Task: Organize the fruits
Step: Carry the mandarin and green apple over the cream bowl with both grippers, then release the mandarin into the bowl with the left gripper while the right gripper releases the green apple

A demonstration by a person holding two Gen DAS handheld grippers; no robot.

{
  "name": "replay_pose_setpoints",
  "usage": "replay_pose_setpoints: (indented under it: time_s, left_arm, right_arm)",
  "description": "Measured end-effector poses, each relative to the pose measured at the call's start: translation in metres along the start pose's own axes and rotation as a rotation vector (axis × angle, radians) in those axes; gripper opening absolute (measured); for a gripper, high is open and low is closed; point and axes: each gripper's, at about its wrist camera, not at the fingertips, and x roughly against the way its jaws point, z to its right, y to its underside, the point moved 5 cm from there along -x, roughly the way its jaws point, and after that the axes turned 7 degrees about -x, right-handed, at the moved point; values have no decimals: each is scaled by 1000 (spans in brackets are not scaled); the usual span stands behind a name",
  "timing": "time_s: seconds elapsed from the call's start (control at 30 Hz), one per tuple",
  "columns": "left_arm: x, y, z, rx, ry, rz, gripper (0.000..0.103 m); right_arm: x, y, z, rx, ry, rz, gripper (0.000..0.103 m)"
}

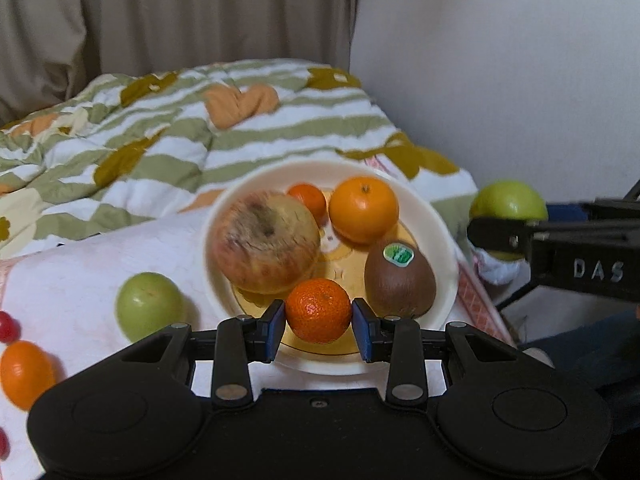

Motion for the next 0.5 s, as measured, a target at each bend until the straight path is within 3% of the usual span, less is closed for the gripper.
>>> replay_pose_setpoints:
  time_s: [0.2, 0.23, 0.3, 0.33, 0.5]
  left_arm:
    - [-19, -1, 6, -33, 12, -34, 41]
    - [-19, -1, 6, -36, 18, -30, 46]
    - [-16, -4, 6, -42, 16, -16, 88]
    - [-14, -4, 6, -48, 6, -4, 94]
    - [0, -3, 8, -81, -1, 6, 96]
  right_arm:
    - [-17, -4, 3, -8, 4, -24, 66]
    - [-19, -5, 3, -9, 6, -26, 66]
    - [-22, -6, 3, -10, 6, -28, 66]
    - [-21, -5, 3, -10, 6, -27, 66]
    - [-25, -8, 3, -1, 8, -27, 66]
